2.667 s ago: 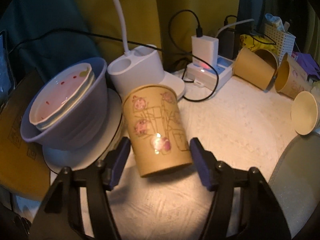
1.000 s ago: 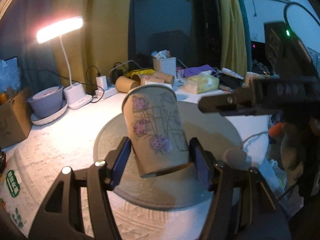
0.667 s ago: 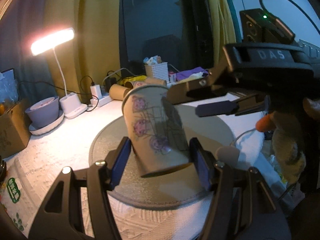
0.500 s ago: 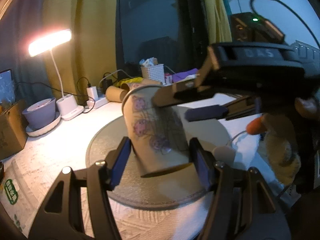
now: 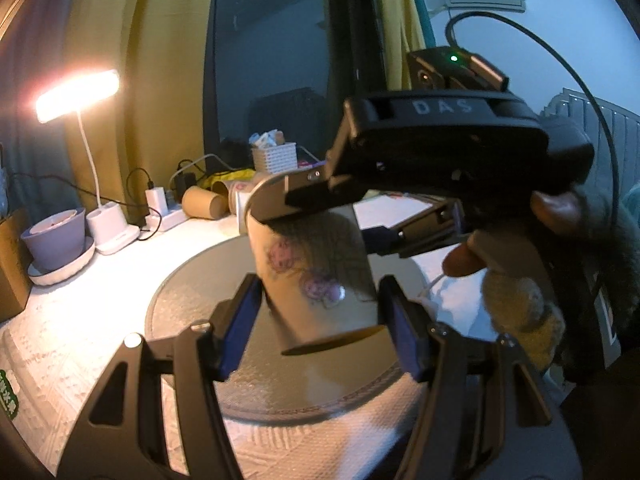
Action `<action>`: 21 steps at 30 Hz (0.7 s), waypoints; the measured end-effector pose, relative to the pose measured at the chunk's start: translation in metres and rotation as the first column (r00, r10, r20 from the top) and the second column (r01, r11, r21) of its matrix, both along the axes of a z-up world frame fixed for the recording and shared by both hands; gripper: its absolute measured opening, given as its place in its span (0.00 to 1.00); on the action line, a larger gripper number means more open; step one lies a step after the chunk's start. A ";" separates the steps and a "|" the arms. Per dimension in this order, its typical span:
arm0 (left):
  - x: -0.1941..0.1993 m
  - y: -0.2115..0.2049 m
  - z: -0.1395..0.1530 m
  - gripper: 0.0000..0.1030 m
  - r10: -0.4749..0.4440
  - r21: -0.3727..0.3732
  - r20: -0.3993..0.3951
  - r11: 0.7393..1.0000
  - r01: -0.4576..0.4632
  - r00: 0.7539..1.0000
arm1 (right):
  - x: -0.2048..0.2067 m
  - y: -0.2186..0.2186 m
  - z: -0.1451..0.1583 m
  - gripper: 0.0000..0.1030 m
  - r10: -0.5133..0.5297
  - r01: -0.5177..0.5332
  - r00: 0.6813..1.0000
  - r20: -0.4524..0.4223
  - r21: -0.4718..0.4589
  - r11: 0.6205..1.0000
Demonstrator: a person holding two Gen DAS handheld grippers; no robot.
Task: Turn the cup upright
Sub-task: 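Carry the cup toward the right tool while the right gripper grasps its rim, then lower the cup upright onto the grey mat with the right gripper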
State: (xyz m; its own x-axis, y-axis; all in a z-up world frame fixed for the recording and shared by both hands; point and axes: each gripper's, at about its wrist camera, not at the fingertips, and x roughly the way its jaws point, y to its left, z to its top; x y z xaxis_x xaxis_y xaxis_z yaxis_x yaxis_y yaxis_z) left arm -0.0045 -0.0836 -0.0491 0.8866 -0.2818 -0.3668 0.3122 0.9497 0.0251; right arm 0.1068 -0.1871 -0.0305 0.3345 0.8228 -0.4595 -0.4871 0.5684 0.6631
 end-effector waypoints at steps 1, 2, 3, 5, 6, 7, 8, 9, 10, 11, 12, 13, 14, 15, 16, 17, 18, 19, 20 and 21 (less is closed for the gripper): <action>0.001 0.000 0.000 0.60 -0.001 -0.002 -0.003 1.000 0.001 1.000 | 0.000 0.000 0.000 0.74 0.000 0.000 1.000 -0.001 -0.001 1.000; 0.001 0.001 0.000 0.61 -0.001 -0.003 -0.005 1.000 0.001 1.000 | 0.000 0.000 0.000 0.74 0.000 0.000 1.000 0.002 -0.005 1.000; 0.002 0.001 0.000 0.61 0.000 -0.005 -0.008 1.000 0.000 1.000 | 0.000 0.001 0.000 0.74 0.000 0.000 1.000 0.006 -0.008 1.000; 0.003 0.003 0.000 0.61 -0.001 -0.013 -0.014 1.000 0.001 1.000 | 0.000 0.001 0.000 0.74 -0.002 0.002 1.000 0.012 -0.011 1.000; 0.004 0.003 -0.001 0.61 0.000 -0.014 -0.017 1.000 0.000 1.000 | 0.000 0.002 0.001 0.73 -0.002 0.002 1.000 0.016 -0.010 1.000; 0.005 0.004 -0.001 0.62 0.000 -0.015 -0.021 1.000 0.000 1.000 | 0.000 0.002 0.001 0.73 -0.001 0.001 1.000 0.020 -0.013 1.000; 0.006 0.004 -0.002 0.62 0.001 -0.016 -0.027 1.000 -0.001 1.000 | -0.001 0.003 0.001 0.73 0.000 0.001 1.000 0.024 -0.019 1.000; 0.008 0.004 -0.003 0.62 -0.001 -0.019 -0.036 1.000 0.000 0.999 | -0.001 0.004 0.001 0.73 -0.001 0.002 1.000 0.028 -0.027 1.000; 0.010 0.005 -0.004 0.62 -0.006 -0.023 -0.049 1.000 0.004 0.999 | -0.001 0.005 0.001 0.73 -0.004 0.005 0.999 0.032 -0.033 0.999; 0.012 0.006 -0.005 0.62 -0.010 -0.028 -0.062 1.000 0.008 0.998 | 0.000 0.005 0.001 0.73 -0.010 0.012 0.999 0.038 -0.041 0.999; 0.014 0.006 -0.005 0.62 -0.012 -0.031 -0.069 0.999 0.010 0.998 | 0.001 0.005 0.002 0.72 -0.015 0.017 0.999 0.043 -0.046 0.999; 0.013 0.005 -0.006 0.62 -0.012 -0.034 -0.074 0.999 0.010 0.997 | 0.001 0.006 0.003 0.72 -0.022 0.025 0.998 0.052 -0.054 0.998; 0.014 0.005 -0.006 0.63 -0.013 -0.037 -0.079 0.999 0.010 0.997 | 0.001 0.006 0.005 0.72 -0.031 0.036 0.997 0.066 -0.066 0.997; 0.014 0.006 -0.006 0.66 -0.013 -0.040 -0.086 0.999 0.009 0.996 | 0.002 0.007 0.007 0.72 -0.040 0.046 0.996 0.079 -0.077 0.996; 0.014 0.007 -0.007 0.71 -0.011 -0.043 -0.094 0.999 0.007 0.996 | 0.002 0.007 0.010 0.72 -0.049 0.058 0.994 0.099 -0.092 0.994; 0.014 0.008 -0.007 0.71 -0.010 -0.049 -0.101 0.999 0.005 0.995 | 0.002 0.008 0.012 0.72 -0.056 0.068 0.991 0.119 -0.107 0.992; 0.015 0.010 -0.007 0.71 -0.004 -0.055 -0.110 0.999 -0.002 0.994 | 0.002 0.009 0.014 0.72 -0.062 0.079 0.988 0.139 -0.123 0.989; 0.016 0.013 -0.007 0.71 0.002 -0.060 -0.122 0.998 -0.010 0.993 | 0.003 0.010 0.017 0.72 -0.067 0.090 0.985 0.161 -0.142 0.986; 0.017 0.015 -0.007 0.71 0.006 -0.068 -0.132 0.998 -0.015 0.991 | 0.004 0.013 0.020 0.72 -0.072 0.104 0.980 0.187 -0.164 0.981; 0.019 0.019 -0.007 0.71 0.011 -0.078 -0.144 0.997 -0.022 0.989 | 0.006 0.014 0.021 0.72 -0.076 0.113 0.976 0.202 -0.178 0.978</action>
State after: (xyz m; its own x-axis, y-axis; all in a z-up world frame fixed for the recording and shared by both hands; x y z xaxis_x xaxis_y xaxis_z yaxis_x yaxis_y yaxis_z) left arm 0.0142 -0.0645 -0.0562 0.8311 -0.3006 -0.4679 0.2914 0.9520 -0.0941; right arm 0.1126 -0.1731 -0.0096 0.5039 0.6886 -0.5214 -0.5335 0.7229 0.4391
